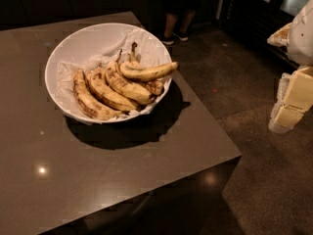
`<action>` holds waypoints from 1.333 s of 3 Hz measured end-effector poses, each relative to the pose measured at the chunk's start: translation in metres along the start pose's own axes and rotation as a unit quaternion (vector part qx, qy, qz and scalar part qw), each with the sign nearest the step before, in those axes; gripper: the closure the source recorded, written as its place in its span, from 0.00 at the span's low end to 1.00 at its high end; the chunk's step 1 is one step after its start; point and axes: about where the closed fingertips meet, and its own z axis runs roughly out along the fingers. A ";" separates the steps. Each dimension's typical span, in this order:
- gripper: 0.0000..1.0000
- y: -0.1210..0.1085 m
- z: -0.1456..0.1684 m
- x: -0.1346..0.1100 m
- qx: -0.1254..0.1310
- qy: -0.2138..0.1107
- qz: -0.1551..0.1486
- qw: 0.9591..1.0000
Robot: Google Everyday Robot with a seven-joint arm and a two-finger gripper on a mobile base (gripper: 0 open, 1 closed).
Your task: Pick banana from white bowl
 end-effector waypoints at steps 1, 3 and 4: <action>0.00 0.000 0.000 0.000 0.000 0.000 0.000 1.000; 0.00 -0.003 0.001 -0.015 -0.003 0.017 -0.026 1.000; 0.00 -0.005 0.003 -0.031 0.004 0.023 -0.063 0.998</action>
Offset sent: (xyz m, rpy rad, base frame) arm 0.0034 0.0065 -0.0002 -0.0305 0.0161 0.0002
